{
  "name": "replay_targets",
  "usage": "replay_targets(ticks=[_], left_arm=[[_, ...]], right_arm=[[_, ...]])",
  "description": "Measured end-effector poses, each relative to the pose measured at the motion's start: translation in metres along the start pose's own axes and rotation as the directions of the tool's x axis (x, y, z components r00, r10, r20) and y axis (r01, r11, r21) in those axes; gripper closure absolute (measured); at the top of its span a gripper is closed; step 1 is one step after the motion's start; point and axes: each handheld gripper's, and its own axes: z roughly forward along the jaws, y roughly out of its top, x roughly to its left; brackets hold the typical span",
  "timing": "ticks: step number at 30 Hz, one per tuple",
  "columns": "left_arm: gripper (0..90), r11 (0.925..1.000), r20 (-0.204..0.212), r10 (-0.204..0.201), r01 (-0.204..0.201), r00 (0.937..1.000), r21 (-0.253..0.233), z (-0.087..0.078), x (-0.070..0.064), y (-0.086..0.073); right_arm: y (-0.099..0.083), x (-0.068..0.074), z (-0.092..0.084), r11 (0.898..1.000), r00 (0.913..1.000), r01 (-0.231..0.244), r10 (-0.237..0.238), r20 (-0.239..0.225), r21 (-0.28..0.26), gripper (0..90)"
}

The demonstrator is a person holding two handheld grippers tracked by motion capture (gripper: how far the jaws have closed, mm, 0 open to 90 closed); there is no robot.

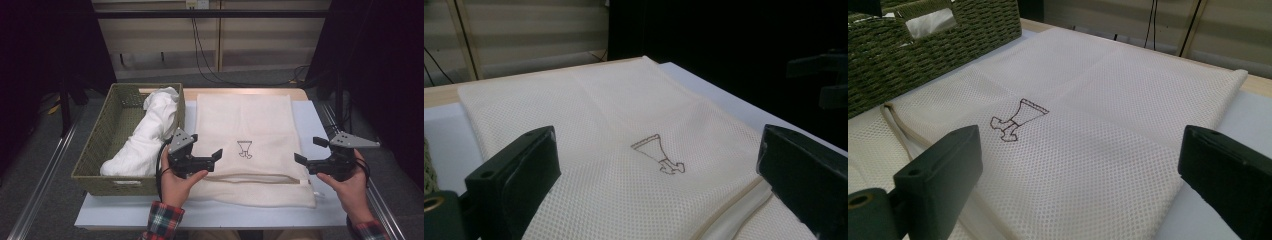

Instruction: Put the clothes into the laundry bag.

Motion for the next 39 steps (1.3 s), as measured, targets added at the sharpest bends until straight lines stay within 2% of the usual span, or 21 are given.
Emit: replay_targets(ticks=[5, 9, 19, 22, 25, 33, 37, 39], left_arm=[[3.3, 1.0000, -0.004, -0.006, 0.006, 1.0000, 0.008, 0.002, -0.001, -0.002], [3.2, 0.9998, 0.004, 0.011, -0.011, 0.9999, 0.014, 0.005, -0.003, -0.003], [2.3, 0.9996, 0.013, 0.020, -0.020, 0.9997, 0.021, 0.008, -0.006, -0.006], [2.1, 0.9994, 0.007, 0.017, -0.018, 0.9998, 0.030, 0.010, -0.008, -0.008], [1.9, 0.9985, 0.007, 0.041, -0.041, 0.9991, 0.036, 0.011, -0.009, -0.008], [1.8, 0.9994, 0.020, 0.011, -0.011, 0.9998, 0.033, 0.009, -0.008, -0.009], [1.8, 0.9990, 0.007, 0.023, -0.024, 0.9997, 0.039, 0.010, -0.009, -0.009], [1.8, 0.9986, 0.015, 0.029, -0.030, 0.9995, 0.043, 0.011, -0.008, -0.010]], right_arm=[[0.001, 0.003, 0.006, 1.000, 0.9999, 0.004, -0.003, -0.016, 0.011, 3.2], [0.000, 0.007, 0.011, 1.000, 0.9992, 0.011, -0.010, -0.038, 0.029, 2.9], [-0.004, 0.021, 0.034, 0.995, 0.9956, 0.050, -0.042, -0.084, 0.092, 2.5], [-0.007, 0.027, 0.046, 0.991, 0.9935, 0.061, -0.049, -0.103, 0.117, 2.5], [-0.009, 0.032, 0.055, 0.986, 0.9905, 0.087, -0.070, -0.119, 0.145, 2.5], [-0.013, 0.045, 0.075, 0.972, 0.9816, 0.136, -0.106, -0.158, 0.192, 3.4], [-0.016, 0.052, 0.085, 0.962, 0.9760, 0.171, -0.135, -0.170, 0.215, 5.9], [-0.017, 0.055, 0.089, 0.957, 0.9704, 0.187, -0.145, -0.194, 0.221, 8.3]])
